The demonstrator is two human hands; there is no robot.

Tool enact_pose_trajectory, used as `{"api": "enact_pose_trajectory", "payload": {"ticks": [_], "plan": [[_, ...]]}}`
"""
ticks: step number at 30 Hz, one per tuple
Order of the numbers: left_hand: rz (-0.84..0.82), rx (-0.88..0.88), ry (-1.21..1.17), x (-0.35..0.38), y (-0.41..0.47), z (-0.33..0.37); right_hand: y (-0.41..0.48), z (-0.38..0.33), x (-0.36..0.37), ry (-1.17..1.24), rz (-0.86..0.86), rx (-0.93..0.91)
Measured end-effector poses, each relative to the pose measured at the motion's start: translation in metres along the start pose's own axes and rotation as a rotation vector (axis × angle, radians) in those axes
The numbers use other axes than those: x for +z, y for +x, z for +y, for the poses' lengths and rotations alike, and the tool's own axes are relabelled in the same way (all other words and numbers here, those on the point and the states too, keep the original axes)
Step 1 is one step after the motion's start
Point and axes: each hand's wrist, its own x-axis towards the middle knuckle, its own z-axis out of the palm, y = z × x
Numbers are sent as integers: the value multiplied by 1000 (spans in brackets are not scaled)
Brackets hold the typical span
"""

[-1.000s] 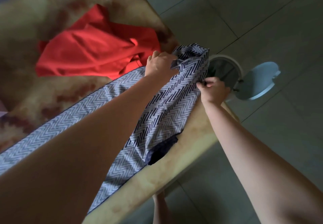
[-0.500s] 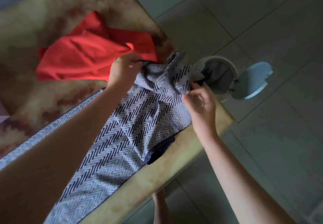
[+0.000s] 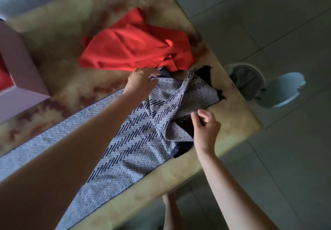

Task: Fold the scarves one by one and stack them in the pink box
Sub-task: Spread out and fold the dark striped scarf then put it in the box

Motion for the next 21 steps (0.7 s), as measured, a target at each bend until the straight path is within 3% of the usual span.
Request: {"api": "enact_pose_trajectory", "payload": {"ticks": [4, 6, 11, 14, 19, 21], "plan": [[-92, 38, -19, 26, 14, 39, 53, -3, -7, -8, 125, 296], [-109, -40, -86, 37, 24, 59, 74, -5, -6, 10, 112, 367], [-133, -79, 16, 52, 35, 79, 93, -16, 5, -1, 54, 544], [-91, -61, -74, 50, 31, 72, 95, -21, 6, -143, 6, 517], [-42, -91, -182, 39, 10, 43, 88, -9, 4, -311, 206, 264], [-32, -122, -154, 35, 4, 32, 87, -6, 5, -418, 159, 178]]}}
